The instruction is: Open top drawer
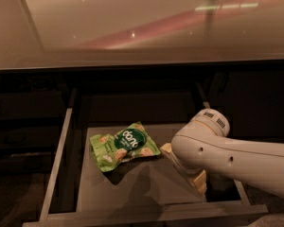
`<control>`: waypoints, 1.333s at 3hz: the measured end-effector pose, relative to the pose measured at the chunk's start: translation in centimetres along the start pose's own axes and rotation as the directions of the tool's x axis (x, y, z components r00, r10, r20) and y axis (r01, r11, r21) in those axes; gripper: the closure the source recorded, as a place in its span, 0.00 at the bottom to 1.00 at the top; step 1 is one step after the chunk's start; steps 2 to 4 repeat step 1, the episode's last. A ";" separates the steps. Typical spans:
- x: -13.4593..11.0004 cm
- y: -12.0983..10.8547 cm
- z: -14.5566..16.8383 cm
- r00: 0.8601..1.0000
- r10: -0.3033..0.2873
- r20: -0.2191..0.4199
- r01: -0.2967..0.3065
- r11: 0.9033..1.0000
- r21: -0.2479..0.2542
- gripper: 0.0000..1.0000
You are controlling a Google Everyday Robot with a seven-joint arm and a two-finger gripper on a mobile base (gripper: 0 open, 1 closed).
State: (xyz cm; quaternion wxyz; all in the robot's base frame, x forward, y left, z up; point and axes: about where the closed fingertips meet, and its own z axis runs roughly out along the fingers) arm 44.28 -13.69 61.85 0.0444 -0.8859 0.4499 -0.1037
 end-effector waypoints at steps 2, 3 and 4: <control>0.0 0.0 0.0 1.000 0.000 0.000 0.000 1.000 0.000 0.00; 0.0 0.0 0.0 1.000 0.000 0.000 0.000 1.000 0.000 0.00; 0.0 0.0 0.0 1.000 0.000 0.000 0.000 1.000 0.000 0.00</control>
Offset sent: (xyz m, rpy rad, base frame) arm 0.0000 0.0000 0.0000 0.0000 0.0000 0.0000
